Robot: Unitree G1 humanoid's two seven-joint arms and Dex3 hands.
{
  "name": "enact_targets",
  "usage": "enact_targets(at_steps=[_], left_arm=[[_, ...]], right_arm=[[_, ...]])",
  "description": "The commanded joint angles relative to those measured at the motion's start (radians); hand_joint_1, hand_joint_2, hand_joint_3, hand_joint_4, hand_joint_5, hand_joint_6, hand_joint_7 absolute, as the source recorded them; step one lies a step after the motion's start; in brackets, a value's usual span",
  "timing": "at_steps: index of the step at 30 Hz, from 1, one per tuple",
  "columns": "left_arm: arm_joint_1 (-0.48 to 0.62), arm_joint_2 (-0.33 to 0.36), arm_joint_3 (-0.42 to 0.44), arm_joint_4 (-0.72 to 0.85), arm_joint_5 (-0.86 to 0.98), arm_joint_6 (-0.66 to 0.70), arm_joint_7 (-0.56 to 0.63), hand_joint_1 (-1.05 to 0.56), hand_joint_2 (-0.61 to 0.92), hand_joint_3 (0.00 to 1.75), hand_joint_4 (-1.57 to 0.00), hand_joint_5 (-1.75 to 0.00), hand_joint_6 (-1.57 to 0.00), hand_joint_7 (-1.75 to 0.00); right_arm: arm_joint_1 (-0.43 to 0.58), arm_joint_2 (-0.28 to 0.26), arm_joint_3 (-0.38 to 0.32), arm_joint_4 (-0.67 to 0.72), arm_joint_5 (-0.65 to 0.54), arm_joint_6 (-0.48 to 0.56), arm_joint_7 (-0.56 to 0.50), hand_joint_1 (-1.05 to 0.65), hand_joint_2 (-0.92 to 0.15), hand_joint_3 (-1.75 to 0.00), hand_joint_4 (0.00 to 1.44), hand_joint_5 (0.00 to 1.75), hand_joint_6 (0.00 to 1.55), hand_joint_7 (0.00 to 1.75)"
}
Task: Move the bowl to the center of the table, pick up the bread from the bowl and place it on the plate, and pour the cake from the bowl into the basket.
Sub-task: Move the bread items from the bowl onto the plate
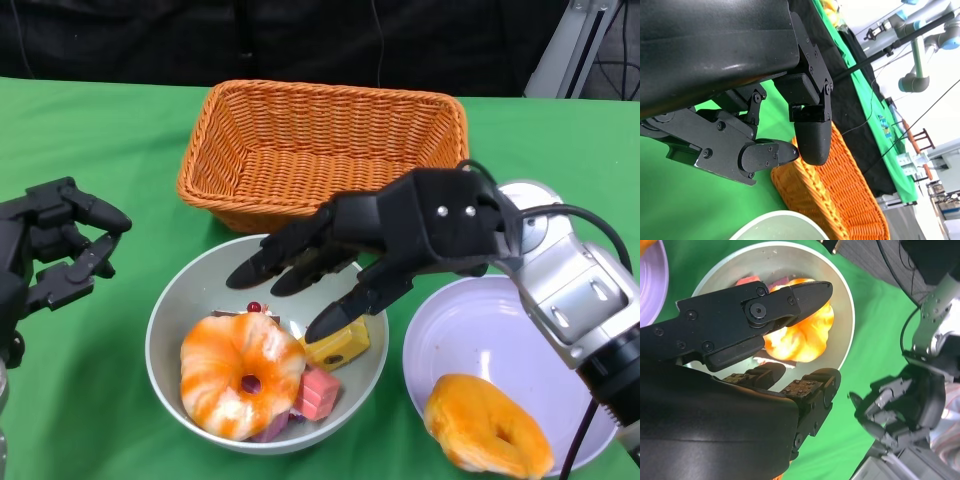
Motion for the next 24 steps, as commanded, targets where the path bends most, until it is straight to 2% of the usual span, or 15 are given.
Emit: enact_targets(at_steps=[1, 4, 9, 13, 18, 24], left_arm=[[-0.011, 0.025, 0.019, 0.0, -0.008, 0.007, 0.023, -0.12, 0.79, 0.56, -0.85, -1.4, -0.85, -1.03], [-0.012, 0.024, 0.021, 0.001, -0.007, 0.007, 0.024, -0.12, 0.79, 0.56, -0.85, -1.4, -0.86, -1.02], [-0.034, 0.025, 0.041, 0.03, -0.014, 0.007, 0.046, -0.1, 0.79, 0.58, -0.87, -1.4, -0.87, -1.03], [-0.043, 0.025, 0.05, 0.049, -0.016, 0.009, 0.059, -0.11, 0.79, 0.58, -0.87, -1.4, -0.87, -1.04], [-0.047, 0.024, 0.055, 0.056, -0.015, 0.008, 0.066, -0.1, 0.81, 0.56, -0.85, -1.41, -0.85, -1.05], [-0.051, 0.024, 0.062, 0.068, -0.019, 0.001, 0.059, -0.09, 0.82, 0.54, -0.85, -1.42, -0.85, -1.05]], right_arm=[[-0.027, 0.01, 0.01, 0.012, -0.007, -0.006, 0.017, -0.89, -0.92, -0.09, 0.47, 0.0, 0.51, 0.01], [-0.027, 0.012, 0.008, 0.015, -0.01, -0.007, 0.019, -0.9, -0.92, -0.09, 0.47, 0.0, 0.51, 0.01], [-0.043, 0.043, 0.045, 0.056, -0.056, -0.029, 0.005, -0.94, -0.92, -0.12, 0.44, 0.0, 0.5, 0.0], [-0.054, 0.075, 0.069, 0.09, -0.089, -0.046, -0.011, -0.91, -0.92, -0.1, 0.44, 0.01, 0.5, 0.0], [-0.061, 0.089, 0.097, 0.111, -0.137, -0.071, -0.029, -0.92, -0.92, -0.11, 0.4, 0.0, 0.5, 0.0], [-0.059, 0.111, 0.132, 0.15, -0.223, -0.12, -0.109, -0.92, -0.92, -0.1, 0.34, 0.0, 0.5, 0.0]])
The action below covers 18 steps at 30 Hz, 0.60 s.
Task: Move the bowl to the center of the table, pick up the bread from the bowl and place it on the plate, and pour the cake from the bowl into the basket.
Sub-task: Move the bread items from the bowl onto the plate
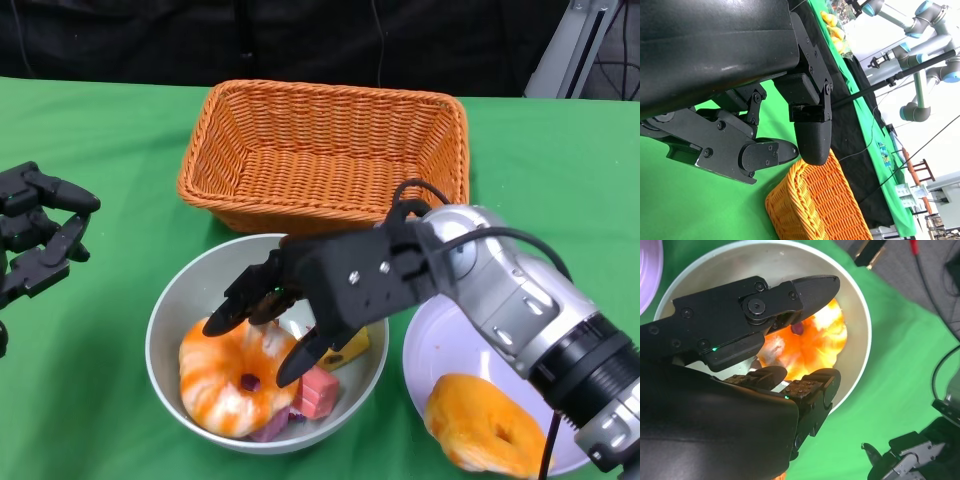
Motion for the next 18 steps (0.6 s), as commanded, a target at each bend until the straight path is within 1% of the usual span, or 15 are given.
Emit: enact_targets(at_steps=[1, 5, 8, 11, 18], left_arm=[[-0.015, 0.02, 0.01, 0.015, -0.011, -0.005, 0.01, -0.09, 0.82, 0.53, -0.85, -1.42, -0.85, -1.05], [-0.016, 0.02, 0.007, 0.018, -0.005, -0.01, 0.017, -0.1, 0.81, 0.53, -0.87, -1.41, -0.86, -1.04], [-0.015, 0.02, 0.006, 0.018, -0.003, -0.01, 0.019, -0.11, 0.81, 0.53, -0.87, -1.4, -0.87, -1.04], [-0.014, 0.022, 0.002, 0.016, 0.006, -0.005, 0.027, -0.12, 0.81, 0.53, -0.87, -1.39, -0.87, -1.04], [-0.014, 0.023, 0.0, 0.015, 0.009, -0.002, 0.032, -0.13, 0.81, 0.51, -0.87, -1.39, -0.87, -1.04]], right_arm=[[-0.01, 0.015, 0.015, 0.028, -0.033, -0.029, -0.046, -0.92, -0.92, -0.1, 0.34, 0.0, 0.5, 0.0], [-0.005, 0.025, 0.021, 0.049, -0.072, -0.059, -0.11, -0.9, -0.92, -0.08, 0.31, 0.0, 0.5, 0.0], [-0.004, 0.023, 0.023, 0.044, -0.085, -0.06, -0.126, -0.9, -0.92, -0.09, 0.3, 0.0, 0.5, 0.0], [0.003, 0.018, 0.023, 0.028, -0.095, -0.07, -0.154, -0.89, -0.92, -0.09, 0.35, 0.02, 0.52, 0.01], [0.005, 0.016, 0.024, 0.025, -0.095, -0.073, -0.164, -0.87, -0.92, -0.09, 0.37, 0.03, 0.53, 0.01]])
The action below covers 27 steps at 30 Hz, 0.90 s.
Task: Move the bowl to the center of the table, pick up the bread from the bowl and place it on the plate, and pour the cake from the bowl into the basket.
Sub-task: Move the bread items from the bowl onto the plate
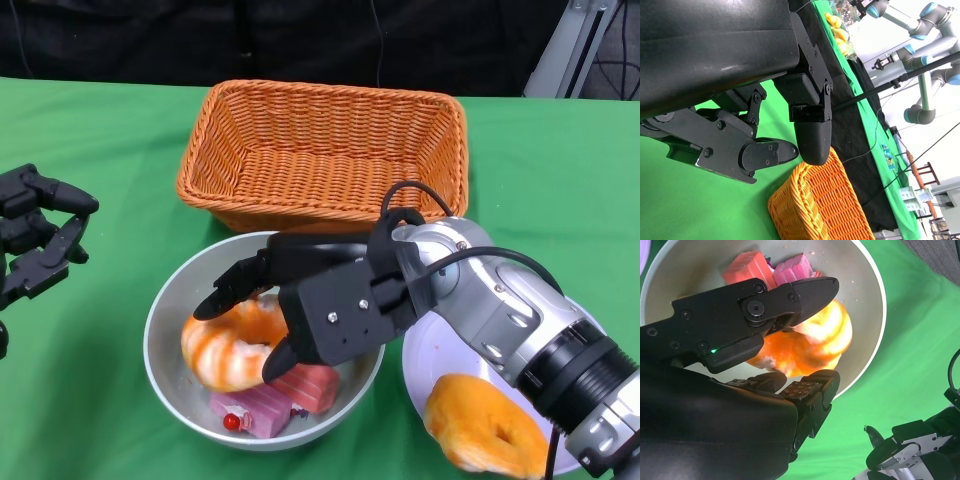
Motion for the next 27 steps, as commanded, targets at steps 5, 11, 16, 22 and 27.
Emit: enact_targets(at_steps=[5, 11, 16, 22, 27], left_arm=[[-0.008, 0.031, -0.011, -0.004, 0.028, 0.008, 0.033, -0.15, 0.85, 0.44, -0.86, -1.38, -0.87, -1.0], [-0.013, 0.025, -0.004, 0.009, 0.007, 0.002, 0.015, -0.13, 0.87, 0.4, -0.85, -1.39, -0.88, -0.99], [-0.016, 0.022, -0.002, 0.021, -0.006, -0.013, 0.001, -0.11, 0.88, 0.39, -0.86, -1.41, -0.87, -1.02], [-0.015, 0.018, -0.006, 0.015, -0.014, -0.005, 0.001, -0.11, 0.88, 0.41, -0.86, -1.42, -0.86, -1.04], [-0.016, 0.018, -0.005, 0.017, -0.023, -0.007, -0.012, -0.1, 0.87, 0.42, -0.85, -1.43, -0.86, -1.05]], right_arm=[[0.057, 0.0, -0.02, -0.105, -0.009, 0.003, -0.073, -0.86, -0.92, -0.07, 0.53, 0.1, 0.64, 0.05], [0.038, -0.021, 0.017, -0.128, -0.027, 0.057, 0.019, -0.89, -0.92, -0.13, 0.32, 0.01, 0.59, 0.0], [0.014, -0.028, 0.042, -0.126, -0.041, 0.083, 0.102, -0.91, -0.92, -0.14, 0.17, 0.0, 0.52, 0.0], [0.005, -0.024, 0.043, -0.102, -0.029, 0.088, 0.136, -0.91, -0.92, -0.13, 0.18, 0.01, 0.51, 0.0], [0.017, -0.033, 0.057, -0.107, -0.075, 0.041, 0.073, -0.93, -0.92, -0.11, 0.13, 0.0, 0.49, 0.0]])
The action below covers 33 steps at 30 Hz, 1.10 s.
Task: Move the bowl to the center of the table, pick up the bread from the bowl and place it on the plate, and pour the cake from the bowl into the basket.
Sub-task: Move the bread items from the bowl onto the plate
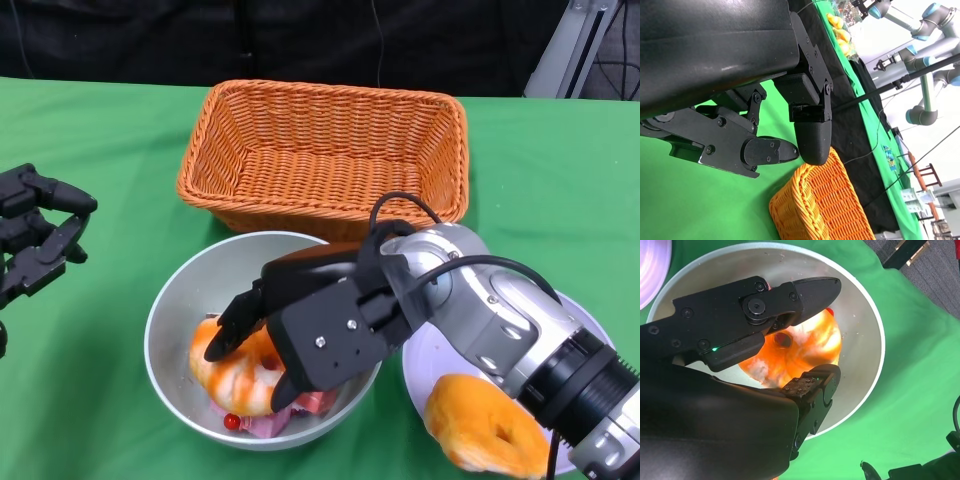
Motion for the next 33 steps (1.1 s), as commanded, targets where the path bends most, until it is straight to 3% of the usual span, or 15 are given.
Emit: enact_targets(at_steps=[1, 7, 27, 33], left_arm=[[-0.009, 0.012, 0.004, 0.006, -0.011, -0.01, -0.009, -0.1, 0.87, 0.42, -0.85, -1.42, -0.86, -1.05], [-0.008, 0.018, 0.002, 0.006, -0.007, -0.015, -0.008, -0.1, 0.86, 0.45, -0.86, -1.42, -0.86, -1.04], [0.005, 0.016, 0.0, -0.017, -0.006, -0.015, -0.006, -0.09, 0.84, 0.49, -0.85, -1.44, -0.86, -1.06], [0.005, 0.013, 0.002, -0.019, -0.011, -0.008, -0.007, -0.08, 0.81, 0.54, -0.85, -1.45, -0.86, -1.08]], right_arm=[[-0.002, -0.013, 0.013, -0.001, -0.04, -0.047, -0.055, -0.94, -0.92, -0.11, 0.12, 0.0, 0.49, 0.0], [0.014, -0.01, 0.048, 0.005, -0.108, -0.081, -0.108, -0.96, -0.92, -0.11, 0.02, 0.0, 0.33, 0.0], [0.013, 0.032, 0.117, 0.08, -0.168, -0.054, -0.119, -0.94, -0.92, -0.09, 0.05, 0.02, 0.36, 0.01], [0.018, 0.047, 0.13, 0.122, -0.196, -0.05, -0.173, -0.86, -0.92, -0.07, 0.2, 0.08, 0.42, 0.02]])
